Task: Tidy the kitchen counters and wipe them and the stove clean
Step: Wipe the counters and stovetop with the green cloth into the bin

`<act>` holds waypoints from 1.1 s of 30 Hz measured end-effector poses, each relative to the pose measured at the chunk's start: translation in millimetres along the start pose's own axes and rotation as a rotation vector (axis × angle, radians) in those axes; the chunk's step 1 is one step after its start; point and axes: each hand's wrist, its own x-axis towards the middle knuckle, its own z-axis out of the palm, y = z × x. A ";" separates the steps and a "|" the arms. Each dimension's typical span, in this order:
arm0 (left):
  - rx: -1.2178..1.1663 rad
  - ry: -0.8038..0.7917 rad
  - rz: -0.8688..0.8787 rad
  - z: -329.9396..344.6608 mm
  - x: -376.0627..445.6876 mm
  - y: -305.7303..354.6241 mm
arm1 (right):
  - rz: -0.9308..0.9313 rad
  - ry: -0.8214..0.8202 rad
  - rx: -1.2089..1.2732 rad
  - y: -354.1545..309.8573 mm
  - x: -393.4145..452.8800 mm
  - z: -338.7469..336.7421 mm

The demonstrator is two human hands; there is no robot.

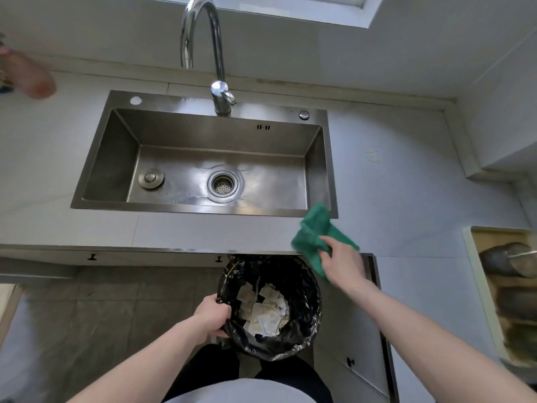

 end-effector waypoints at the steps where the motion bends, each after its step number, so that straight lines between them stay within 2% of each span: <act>1: 0.007 0.003 -0.002 3.9 -2.2 0.9 | -0.039 -0.036 0.010 -5.1 -13.5 4.7; 6: 0.039 0.009 0.021 15.7 -1.3 4.3 | -0.263 -0.287 0.054 -32.9 -69.2 30.1; 8: 0.058 -0.002 0.025 16.2 2.2 3.9 | -0.272 -0.286 0.145 -35.4 -76.7 27.9; 12: 0.060 0.003 0.025 19.8 -4.4 6.8 | -0.208 -0.131 0.317 -15.0 -60.1 -10.9; 17: 0.055 0.043 0.017 33.5 -8.1 9.3 | -0.136 0.176 0.427 37.0 -8.2 -76.1; 22: 0.053 0.071 0.007 42.9 -6.0 9.3 | -0.033 0.371 0.387 93.5 65.3 -118.7; 27: 0.003 0.094 -0.013 55.6 -12.9 14.1 | 0.054 0.430 0.274 126.7 146.8 -138.9; 33: 0.011 0.167 -0.023 64.7 -12.3 20.8 | 0.083 0.427 0.223 126.6 226.3 -150.2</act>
